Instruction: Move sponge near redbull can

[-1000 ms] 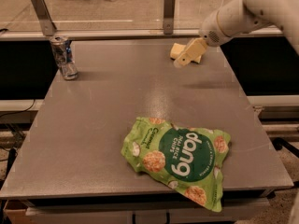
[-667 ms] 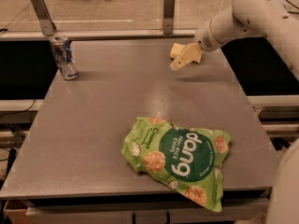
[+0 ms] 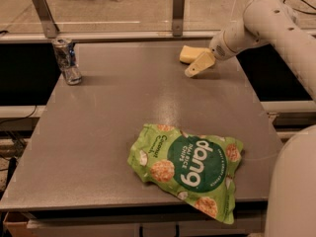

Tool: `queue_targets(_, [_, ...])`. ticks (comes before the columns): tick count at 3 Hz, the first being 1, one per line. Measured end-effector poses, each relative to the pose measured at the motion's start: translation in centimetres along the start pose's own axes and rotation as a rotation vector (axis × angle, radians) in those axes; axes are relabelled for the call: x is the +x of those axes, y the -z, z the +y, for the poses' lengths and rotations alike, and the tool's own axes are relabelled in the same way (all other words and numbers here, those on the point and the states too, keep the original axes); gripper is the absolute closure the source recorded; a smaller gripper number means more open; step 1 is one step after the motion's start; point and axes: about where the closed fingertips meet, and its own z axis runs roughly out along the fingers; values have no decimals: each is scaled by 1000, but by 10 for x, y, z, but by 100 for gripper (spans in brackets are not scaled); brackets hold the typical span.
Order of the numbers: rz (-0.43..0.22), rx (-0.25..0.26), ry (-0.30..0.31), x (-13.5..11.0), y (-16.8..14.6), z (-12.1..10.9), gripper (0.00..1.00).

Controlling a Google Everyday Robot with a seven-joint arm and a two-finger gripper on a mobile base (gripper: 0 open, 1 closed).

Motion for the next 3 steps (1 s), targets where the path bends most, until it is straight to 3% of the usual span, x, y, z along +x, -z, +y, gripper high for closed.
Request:
queue_targets(1, [-9,14,-13,3,4,-9,18])
queue_targets(2, [-36,13,-8,-2,14,-12,42])
queue_targets(3, [-48,-28,9,-8,13,0,65])
